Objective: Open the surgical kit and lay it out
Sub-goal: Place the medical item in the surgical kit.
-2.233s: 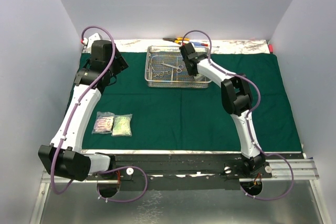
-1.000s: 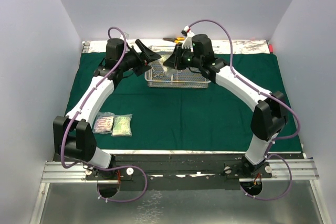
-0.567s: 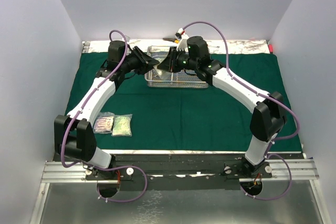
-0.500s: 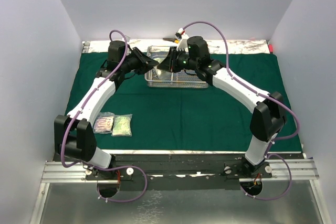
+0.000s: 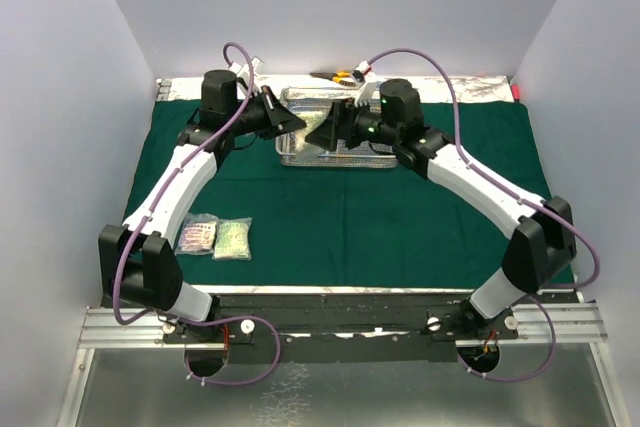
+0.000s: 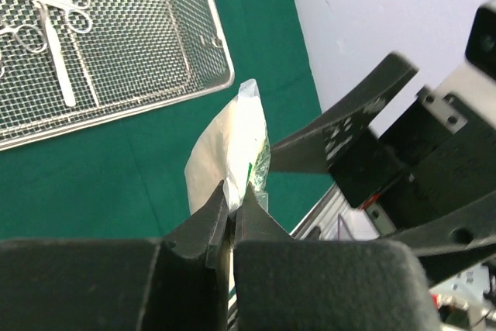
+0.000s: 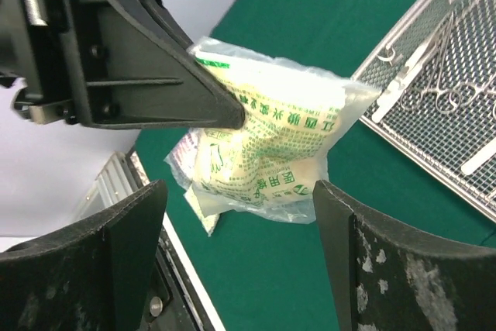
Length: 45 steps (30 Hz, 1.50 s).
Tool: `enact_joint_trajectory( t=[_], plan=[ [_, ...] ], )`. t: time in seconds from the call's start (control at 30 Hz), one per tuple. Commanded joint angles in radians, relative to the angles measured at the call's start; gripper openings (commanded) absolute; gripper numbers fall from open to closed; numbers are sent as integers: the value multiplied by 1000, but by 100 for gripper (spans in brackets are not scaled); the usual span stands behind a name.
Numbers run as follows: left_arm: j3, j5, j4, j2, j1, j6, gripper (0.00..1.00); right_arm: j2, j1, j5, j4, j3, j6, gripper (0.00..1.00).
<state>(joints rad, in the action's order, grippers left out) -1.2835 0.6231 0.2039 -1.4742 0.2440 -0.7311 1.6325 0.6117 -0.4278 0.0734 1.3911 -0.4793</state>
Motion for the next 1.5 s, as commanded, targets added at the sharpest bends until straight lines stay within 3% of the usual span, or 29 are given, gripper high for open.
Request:
enact_joint_trajectory(
  t=[0.0, 0.3, 0.6, 0.7, 0.8, 0.93, 1.03, 1.07, 1.13, 1.27, 1.37, 1.47],
  plan=[
    [-49, 188, 39, 60, -5, 160, 0, -118, -30, -87, -158, -82, 0, 82],
    [-122, 397, 40, 95, -6, 176, 0, -172, -35, -167, -270, -154, 1, 84],
    [-173, 466, 41, 107, -5, 199, 0, -139, -35, -383, -376, -138, -64, 80],
    [-175, 461, 41, 109, -6, 199, 0, -147, -35, -389, -396, -151, -80, 66],
    [-182, 448, 42, 110, -6, 197, 0, -151, -37, -391, -411, -161, -100, 44],
    [-198, 417, 41, 113, -10, 191, 0, -167, -42, -404, -477, -209, -127, 35],
    [-208, 403, 41, 111, -13, 187, 0, -170, -44, -402, -492, -221, -130, 18],
    [-211, 403, 41, 110, -13, 186, 0, -171, -45, -400, -494, -222, -131, 17],
    [-216, 406, 42, 110, -15, 188, 0, -173, -47, -399, -504, -225, -138, 20],
    [-213, 425, 40, 113, -17, 195, 0, -184, -58, -385, -529, -232, -173, 56],
    [-200, 439, 39, 120, -25, 203, 0, -196, -75, -385, -583, -248, -218, 61],
    [-184, 444, 39, 126, -30, 206, 0, -204, -89, -391, -616, -255, -239, 59]
  ],
)
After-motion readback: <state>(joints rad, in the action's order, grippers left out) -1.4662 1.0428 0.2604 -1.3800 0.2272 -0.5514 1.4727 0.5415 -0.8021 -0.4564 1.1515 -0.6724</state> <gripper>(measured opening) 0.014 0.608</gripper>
